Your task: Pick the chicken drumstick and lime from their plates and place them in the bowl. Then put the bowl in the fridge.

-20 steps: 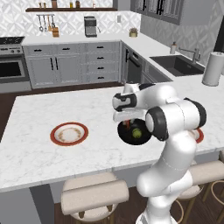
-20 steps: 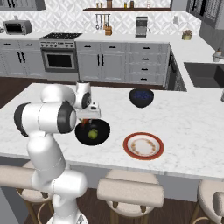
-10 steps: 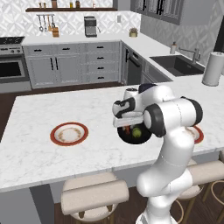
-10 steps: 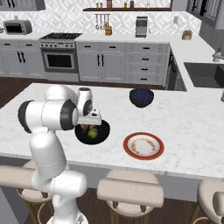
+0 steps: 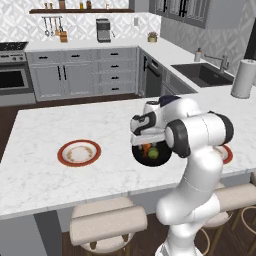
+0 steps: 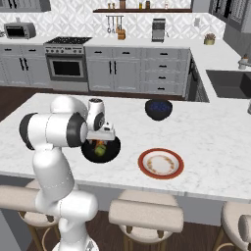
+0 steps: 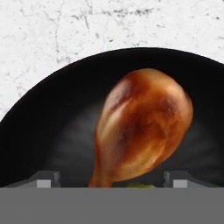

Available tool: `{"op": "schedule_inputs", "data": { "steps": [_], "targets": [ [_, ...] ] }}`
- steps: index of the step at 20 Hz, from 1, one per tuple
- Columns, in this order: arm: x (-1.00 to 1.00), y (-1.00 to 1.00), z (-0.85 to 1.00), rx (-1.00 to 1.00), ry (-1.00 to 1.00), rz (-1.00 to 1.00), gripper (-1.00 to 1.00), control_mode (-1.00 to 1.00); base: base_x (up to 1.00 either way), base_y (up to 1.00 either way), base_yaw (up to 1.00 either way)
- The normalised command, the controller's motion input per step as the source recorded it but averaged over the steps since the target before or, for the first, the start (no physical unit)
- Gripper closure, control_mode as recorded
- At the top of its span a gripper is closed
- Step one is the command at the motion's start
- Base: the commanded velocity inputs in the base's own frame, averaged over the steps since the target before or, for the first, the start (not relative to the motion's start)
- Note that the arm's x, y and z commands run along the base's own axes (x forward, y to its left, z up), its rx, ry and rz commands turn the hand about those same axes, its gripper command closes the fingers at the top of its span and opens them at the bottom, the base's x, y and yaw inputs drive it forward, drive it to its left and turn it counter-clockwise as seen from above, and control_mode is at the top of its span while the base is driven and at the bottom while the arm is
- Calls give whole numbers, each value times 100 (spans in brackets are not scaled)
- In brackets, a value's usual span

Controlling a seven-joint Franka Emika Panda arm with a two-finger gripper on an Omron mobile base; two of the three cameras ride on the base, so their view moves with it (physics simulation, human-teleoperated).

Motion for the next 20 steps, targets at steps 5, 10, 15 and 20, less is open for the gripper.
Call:
{"op": "schedule_inputs", "data": {
  "steps": [5,10,15,20],
  "targets": [
    [-52,-35,47,0,-4,0,-100,-100,0,0,0],
    [-98,-72,36,1,-2,-15,-100,-100,0,0,0],
    [-59,-65,9,0,0,-26,-100,-100,0,0,0],
    [3,-28,-4,0,0,-18,-100,-100,0,0,0]
  ]
}}
